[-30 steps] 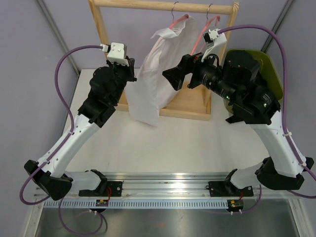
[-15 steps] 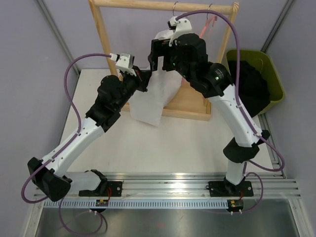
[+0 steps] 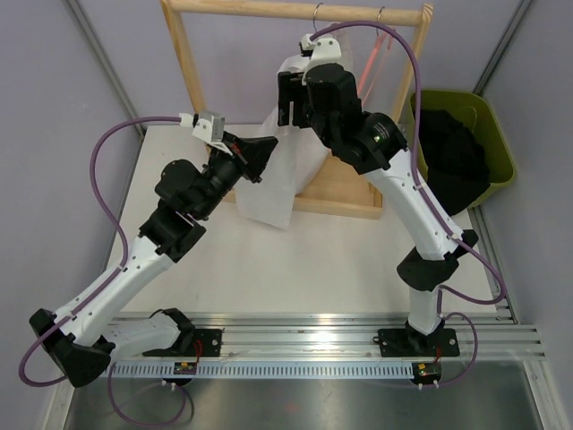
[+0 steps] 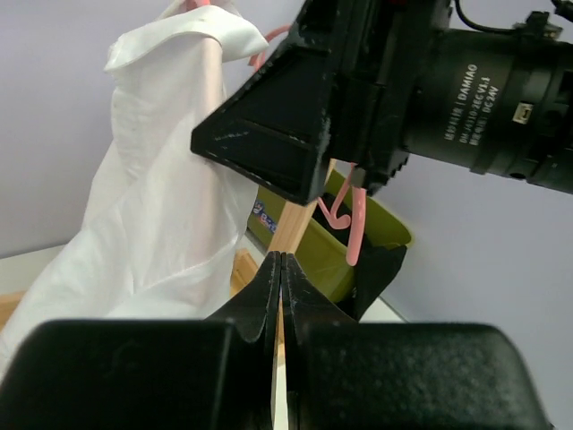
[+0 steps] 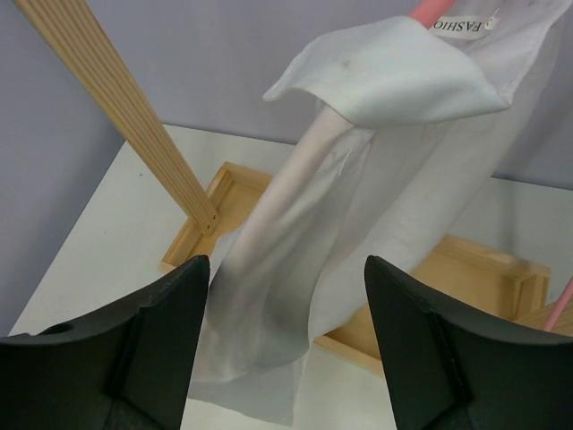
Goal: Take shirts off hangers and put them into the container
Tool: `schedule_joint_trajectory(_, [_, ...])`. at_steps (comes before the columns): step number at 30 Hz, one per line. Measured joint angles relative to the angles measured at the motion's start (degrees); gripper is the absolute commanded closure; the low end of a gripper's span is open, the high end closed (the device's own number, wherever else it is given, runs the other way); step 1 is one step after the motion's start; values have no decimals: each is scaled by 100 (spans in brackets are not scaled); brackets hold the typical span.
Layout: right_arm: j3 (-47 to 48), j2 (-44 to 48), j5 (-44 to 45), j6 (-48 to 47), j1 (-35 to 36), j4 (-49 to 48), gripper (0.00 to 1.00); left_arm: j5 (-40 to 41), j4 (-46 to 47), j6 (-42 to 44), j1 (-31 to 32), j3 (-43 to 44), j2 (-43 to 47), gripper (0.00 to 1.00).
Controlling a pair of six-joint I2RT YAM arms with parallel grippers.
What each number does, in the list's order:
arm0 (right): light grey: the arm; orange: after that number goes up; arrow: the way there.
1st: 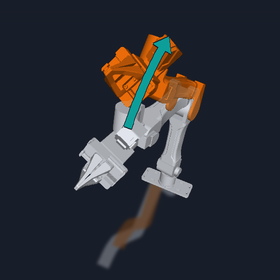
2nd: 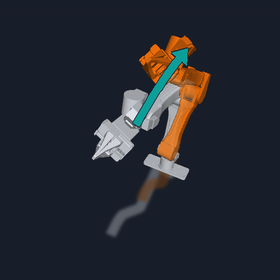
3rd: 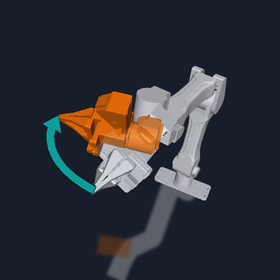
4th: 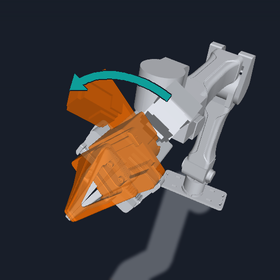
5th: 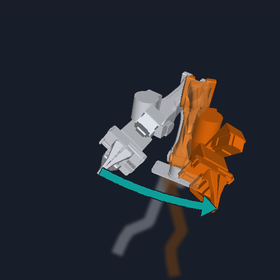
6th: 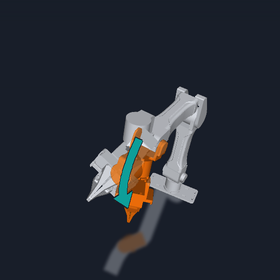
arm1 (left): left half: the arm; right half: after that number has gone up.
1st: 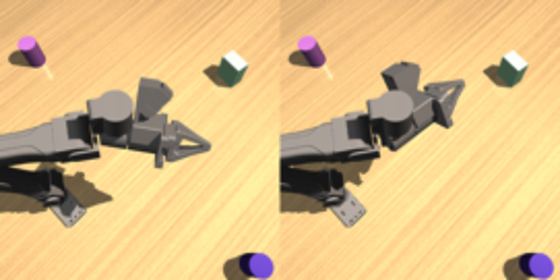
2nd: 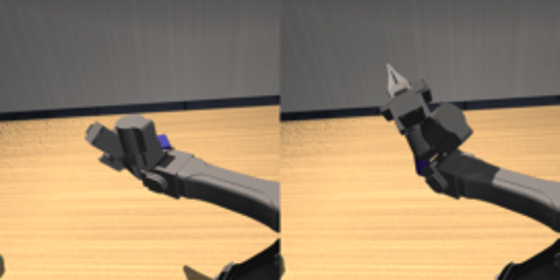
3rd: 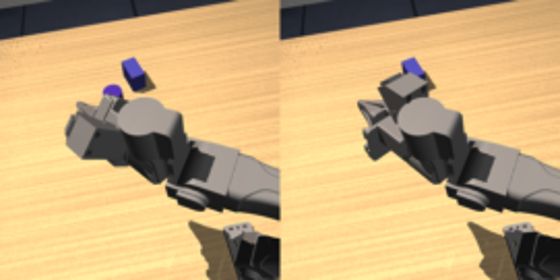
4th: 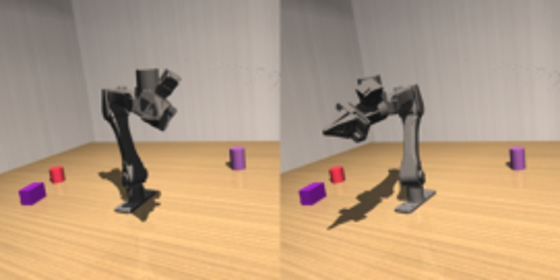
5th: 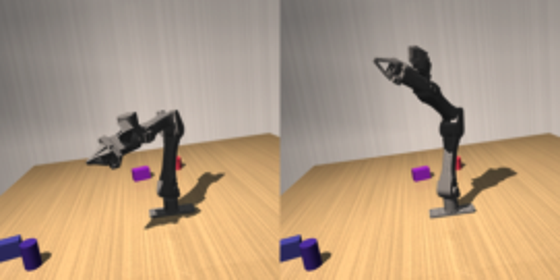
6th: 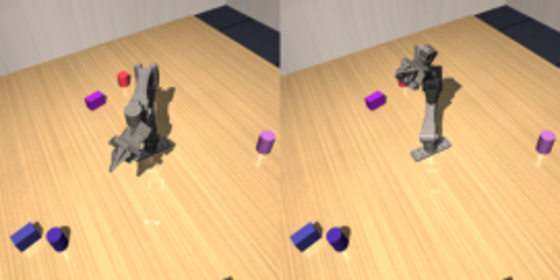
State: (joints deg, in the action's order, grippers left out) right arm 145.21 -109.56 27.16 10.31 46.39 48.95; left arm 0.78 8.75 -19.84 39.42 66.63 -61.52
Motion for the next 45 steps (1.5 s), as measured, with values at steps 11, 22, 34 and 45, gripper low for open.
schedule_joint_trajectory(11, [-151,28,221,125,-181,-55,88,-26,-24,-101,44,-166,31,100])
schedule_joint_trajectory(22, [-990,695,540,-114,-199,-286,100,326,-1176,-118,291,-192,1084,100])
schedule_joint_trajectory(34, [-2761,2059,177,-1069,-306,-2052,100,859,-1902,-120,299,-640,2094,100])
schedule_joint_trajectory(45, [-4072,2197,-1132,-881,-643,-3766,100,1003,-2286,-120,299,-726,2212,100])
